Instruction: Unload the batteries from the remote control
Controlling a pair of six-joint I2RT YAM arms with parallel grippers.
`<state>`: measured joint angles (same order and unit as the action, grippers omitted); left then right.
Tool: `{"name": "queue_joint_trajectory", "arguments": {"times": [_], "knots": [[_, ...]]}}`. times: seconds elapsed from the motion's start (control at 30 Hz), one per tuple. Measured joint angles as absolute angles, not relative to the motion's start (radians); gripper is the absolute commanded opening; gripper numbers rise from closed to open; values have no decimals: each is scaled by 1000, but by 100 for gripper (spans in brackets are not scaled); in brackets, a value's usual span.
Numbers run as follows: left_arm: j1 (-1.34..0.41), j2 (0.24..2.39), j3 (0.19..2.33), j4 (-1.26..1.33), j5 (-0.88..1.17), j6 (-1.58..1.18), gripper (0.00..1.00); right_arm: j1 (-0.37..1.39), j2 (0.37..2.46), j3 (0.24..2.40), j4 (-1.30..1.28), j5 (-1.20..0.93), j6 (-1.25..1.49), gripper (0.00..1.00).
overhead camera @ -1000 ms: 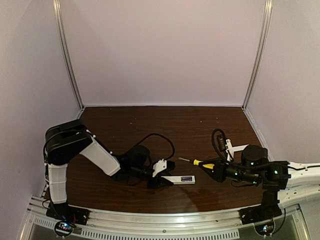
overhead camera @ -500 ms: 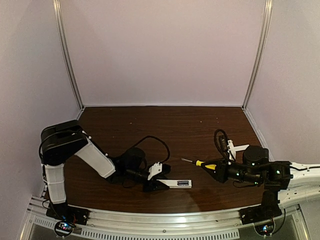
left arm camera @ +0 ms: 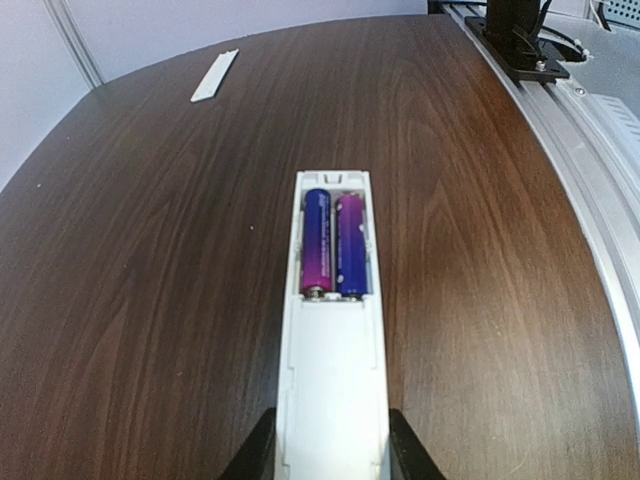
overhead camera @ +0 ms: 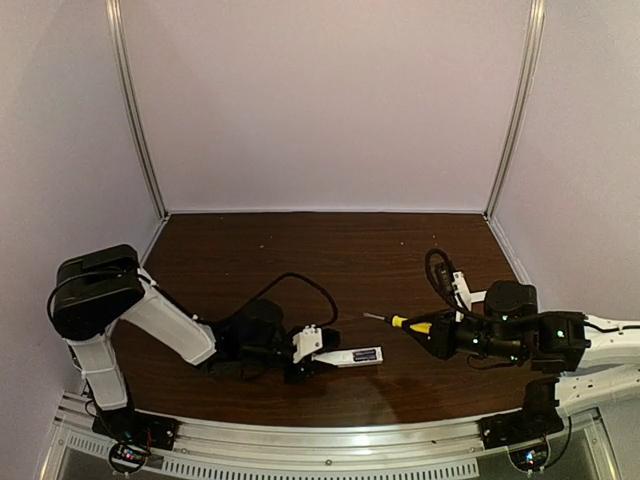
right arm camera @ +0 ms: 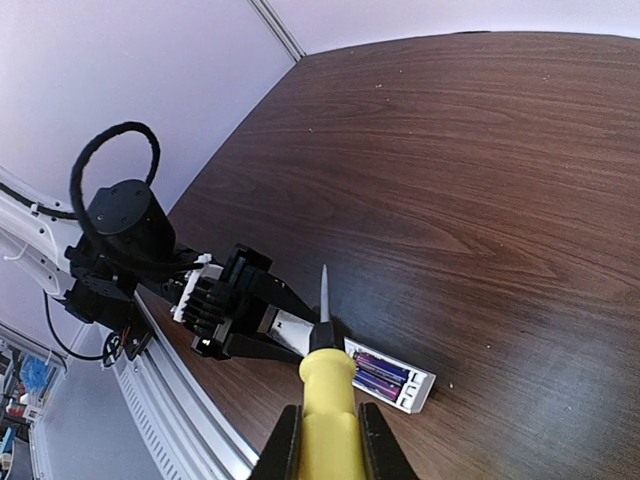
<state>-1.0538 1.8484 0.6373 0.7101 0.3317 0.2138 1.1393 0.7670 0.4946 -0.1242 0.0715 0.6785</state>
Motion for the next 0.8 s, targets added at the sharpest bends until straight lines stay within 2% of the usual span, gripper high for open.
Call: {"name": "queue_joint_trajectory", "arguments": {"times": [0.33,0.8], "knots": [[-1166,1826,555,826,75,337,0,1140,791,533,-181,73,677,0],[-1176,1759,556,792,10,372,0,1146,799,548,-221,73,677,0]]}}
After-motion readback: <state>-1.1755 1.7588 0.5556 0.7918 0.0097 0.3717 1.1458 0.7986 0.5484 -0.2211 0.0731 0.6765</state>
